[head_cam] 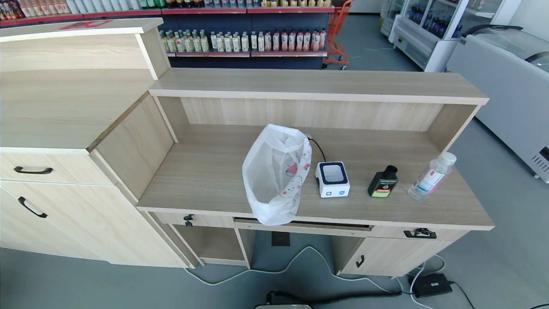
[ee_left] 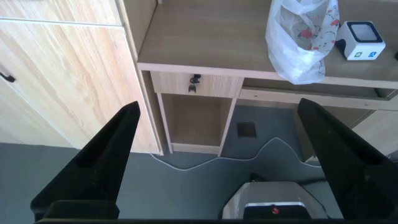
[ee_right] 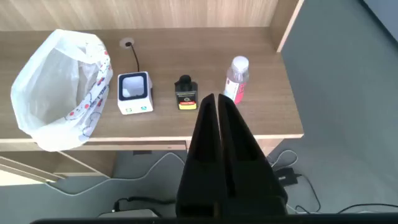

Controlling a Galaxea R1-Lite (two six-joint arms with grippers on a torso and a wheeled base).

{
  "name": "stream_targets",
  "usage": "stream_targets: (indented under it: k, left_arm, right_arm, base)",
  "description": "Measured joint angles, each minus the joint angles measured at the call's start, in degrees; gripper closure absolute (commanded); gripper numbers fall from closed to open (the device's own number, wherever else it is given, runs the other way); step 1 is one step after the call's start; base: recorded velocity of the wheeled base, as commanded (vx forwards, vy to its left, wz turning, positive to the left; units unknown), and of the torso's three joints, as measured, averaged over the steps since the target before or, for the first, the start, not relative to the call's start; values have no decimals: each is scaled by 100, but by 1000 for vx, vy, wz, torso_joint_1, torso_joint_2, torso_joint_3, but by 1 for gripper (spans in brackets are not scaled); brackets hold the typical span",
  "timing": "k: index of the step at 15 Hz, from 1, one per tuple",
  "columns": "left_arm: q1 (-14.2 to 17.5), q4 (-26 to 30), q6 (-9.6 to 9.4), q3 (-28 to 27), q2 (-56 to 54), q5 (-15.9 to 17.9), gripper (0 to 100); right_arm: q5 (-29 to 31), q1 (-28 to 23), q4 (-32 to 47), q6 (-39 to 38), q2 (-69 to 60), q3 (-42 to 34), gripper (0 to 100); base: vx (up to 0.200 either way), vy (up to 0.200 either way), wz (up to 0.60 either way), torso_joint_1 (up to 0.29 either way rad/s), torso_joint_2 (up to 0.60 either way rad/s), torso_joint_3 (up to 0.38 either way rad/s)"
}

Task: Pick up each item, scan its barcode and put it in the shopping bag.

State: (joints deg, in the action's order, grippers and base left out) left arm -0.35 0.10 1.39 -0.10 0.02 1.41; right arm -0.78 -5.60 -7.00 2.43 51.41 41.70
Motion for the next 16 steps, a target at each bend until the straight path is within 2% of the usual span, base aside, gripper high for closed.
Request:
stream_targets:
  k: [4, 9, 12, 16]
  left_arm:
    - [0, 0, 0, 0, 0, 0, 0]
    - [0, 0, 0, 0, 0, 0, 0]
    - [0, 0, 0, 0, 0, 0, 0]
    - [0, 0, 0, 0, 0, 0, 0]
  right_arm:
    - [-288, -254, -666, 312, 1937, 672, 0]
    - [-373, -553, -811, 1035, 4007, 1014, 0]
    - [-423, -586, -780, 1241, 4834, 1380, 0]
    - [-824, -567, -806, 1657, 5661, 1797, 0]
  base:
    - [0, 0, 0, 0, 0, 0]
    - [0, 0, 0, 0, 0, 0]
    - [0, 0, 0, 0, 0, 0]
    - [0, 0, 0, 0, 0, 0]
